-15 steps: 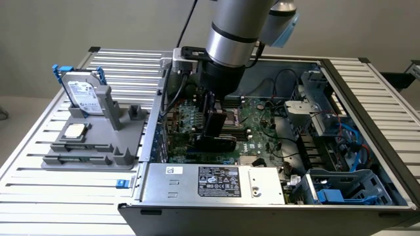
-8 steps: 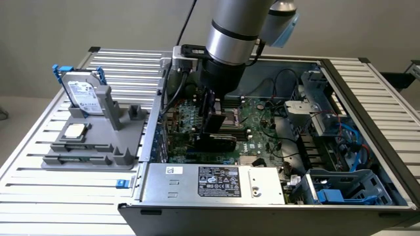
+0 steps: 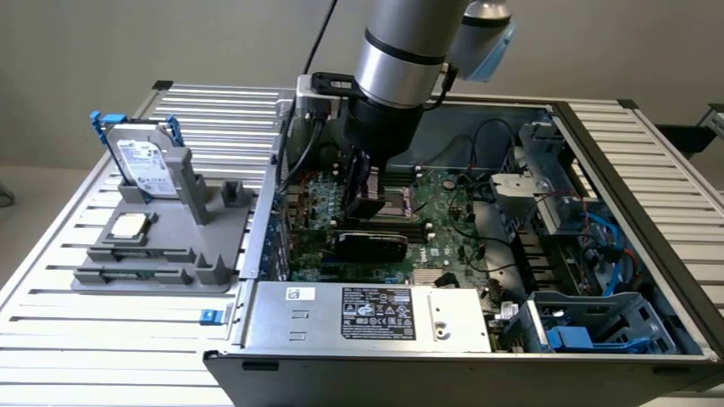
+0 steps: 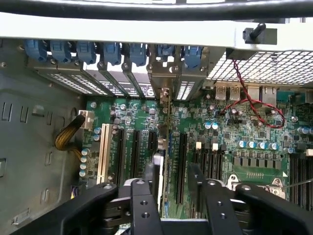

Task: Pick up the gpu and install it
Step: 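Insert the gpu into the slot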

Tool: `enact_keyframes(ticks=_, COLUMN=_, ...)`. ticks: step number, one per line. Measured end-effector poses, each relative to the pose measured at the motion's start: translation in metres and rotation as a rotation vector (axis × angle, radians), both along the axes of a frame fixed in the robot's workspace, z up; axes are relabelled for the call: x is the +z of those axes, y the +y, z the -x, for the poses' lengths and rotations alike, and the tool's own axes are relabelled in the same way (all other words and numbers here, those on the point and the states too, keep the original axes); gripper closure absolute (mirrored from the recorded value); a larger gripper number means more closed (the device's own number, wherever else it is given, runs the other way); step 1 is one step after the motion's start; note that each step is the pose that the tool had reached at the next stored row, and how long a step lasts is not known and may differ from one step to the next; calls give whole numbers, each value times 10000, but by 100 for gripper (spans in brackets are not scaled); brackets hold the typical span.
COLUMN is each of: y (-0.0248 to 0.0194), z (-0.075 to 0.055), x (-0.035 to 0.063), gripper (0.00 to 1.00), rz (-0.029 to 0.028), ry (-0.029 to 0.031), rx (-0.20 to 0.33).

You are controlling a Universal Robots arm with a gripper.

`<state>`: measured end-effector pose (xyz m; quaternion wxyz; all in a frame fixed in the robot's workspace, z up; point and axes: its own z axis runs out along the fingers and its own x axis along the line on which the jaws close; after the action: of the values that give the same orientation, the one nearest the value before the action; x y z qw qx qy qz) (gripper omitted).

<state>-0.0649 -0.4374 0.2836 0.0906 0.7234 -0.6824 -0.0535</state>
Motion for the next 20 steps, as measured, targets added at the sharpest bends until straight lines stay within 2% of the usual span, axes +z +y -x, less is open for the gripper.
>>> enact_keyframes(ticks=1, y=0, z=7, x=-1, gripper=64, rz=-1, ry=7, rx=0)
enact_keyframes(ticks=3, y=0, z=26, x=-7, gripper=76, rz=0, ry=20, rx=1)
enact_keyframes(ticks=6, y=0, z=81, x=-27, gripper=81, rz=1, ry=37, rx=0)
enact_keyframes(ticks=7, y=0, z=105, x=-35, gripper=88, rz=2, ry=40, rx=0)
enact_keyframes(ticks=13, y=0, z=269, x=-96, gripper=89, rz=41, ry=77, rx=0)
enact_keyframes(ticks=20, y=0, z=415, x=-144, gripper=89, rz=147, ry=130, rx=0)
